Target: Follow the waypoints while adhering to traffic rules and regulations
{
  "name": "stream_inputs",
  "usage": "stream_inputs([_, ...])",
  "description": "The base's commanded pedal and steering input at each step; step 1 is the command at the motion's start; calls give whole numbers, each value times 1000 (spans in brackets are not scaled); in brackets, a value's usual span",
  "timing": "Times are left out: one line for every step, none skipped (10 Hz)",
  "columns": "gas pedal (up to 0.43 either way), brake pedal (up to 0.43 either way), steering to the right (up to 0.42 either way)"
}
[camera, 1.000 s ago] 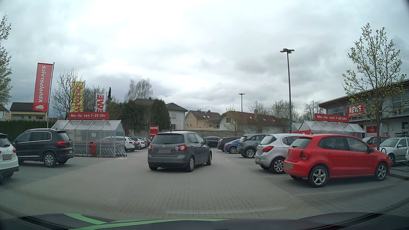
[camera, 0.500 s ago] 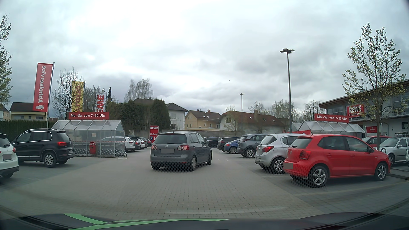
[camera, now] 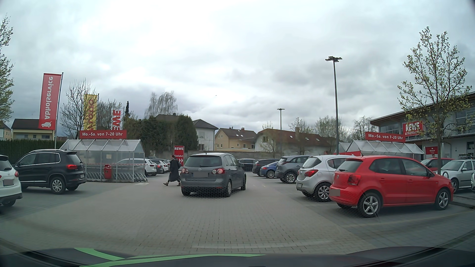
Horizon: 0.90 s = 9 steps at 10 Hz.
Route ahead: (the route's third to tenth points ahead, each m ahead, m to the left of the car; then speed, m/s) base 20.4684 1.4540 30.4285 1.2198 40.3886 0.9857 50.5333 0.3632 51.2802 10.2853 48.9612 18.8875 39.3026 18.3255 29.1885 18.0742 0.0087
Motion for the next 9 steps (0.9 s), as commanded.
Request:
stream_inputs([0,213,-3])
stream_inputs([0,213,-3])
stream_inputs([0,213,-3])
stream_inputs([0,213,-3])
stream_inputs([0,213,-3])
stream_inputs([0,213,-3])
stream_inputs([0,213,-3])
stream_inputs([0,213,-3])
stream_inputs([0,213,-3])
